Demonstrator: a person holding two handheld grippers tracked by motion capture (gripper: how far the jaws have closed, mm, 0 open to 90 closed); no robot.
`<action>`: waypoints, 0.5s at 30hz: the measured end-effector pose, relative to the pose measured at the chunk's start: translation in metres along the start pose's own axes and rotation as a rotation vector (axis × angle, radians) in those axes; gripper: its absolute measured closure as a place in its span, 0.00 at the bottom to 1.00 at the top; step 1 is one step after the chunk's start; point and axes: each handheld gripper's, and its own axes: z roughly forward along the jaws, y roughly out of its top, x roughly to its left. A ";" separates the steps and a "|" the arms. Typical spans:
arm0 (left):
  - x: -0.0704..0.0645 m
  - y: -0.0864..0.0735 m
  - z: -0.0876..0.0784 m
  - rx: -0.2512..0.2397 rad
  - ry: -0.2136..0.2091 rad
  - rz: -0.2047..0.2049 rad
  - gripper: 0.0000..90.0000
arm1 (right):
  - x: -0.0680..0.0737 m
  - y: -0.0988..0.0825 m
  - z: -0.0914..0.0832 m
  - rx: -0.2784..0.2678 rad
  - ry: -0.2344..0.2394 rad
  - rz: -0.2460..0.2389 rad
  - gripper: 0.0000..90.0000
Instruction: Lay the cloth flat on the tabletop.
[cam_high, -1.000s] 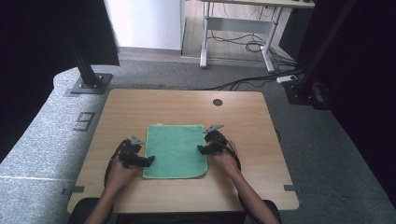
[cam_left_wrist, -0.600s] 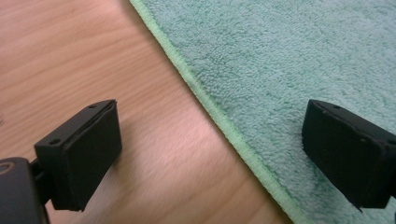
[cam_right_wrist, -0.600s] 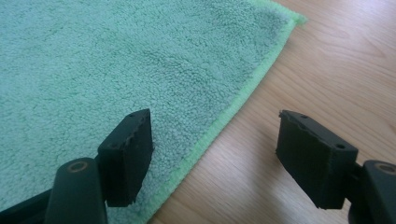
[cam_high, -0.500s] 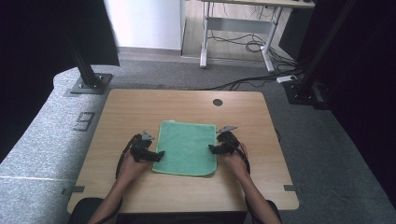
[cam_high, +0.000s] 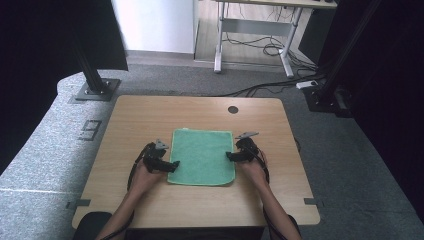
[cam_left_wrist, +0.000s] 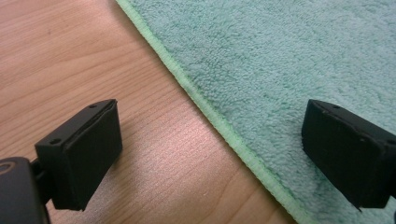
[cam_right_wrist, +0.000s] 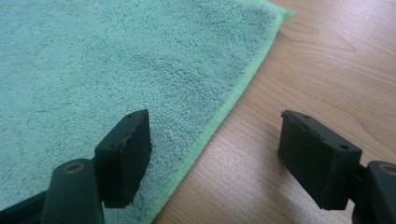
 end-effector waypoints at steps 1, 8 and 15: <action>0.000 0.000 0.000 0.000 0.000 0.000 0.06 | 0.000 0.000 0.000 -0.002 0.004 -0.004 0.28; -0.001 0.002 -0.012 0.007 -0.002 0.033 0.04 | 0.003 0.001 -0.016 -0.027 0.047 -0.012 0.19; -0.003 -0.004 -0.033 0.018 -0.012 0.065 0.01 | 0.006 -0.004 -0.043 -0.045 0.056 -0.022 0.13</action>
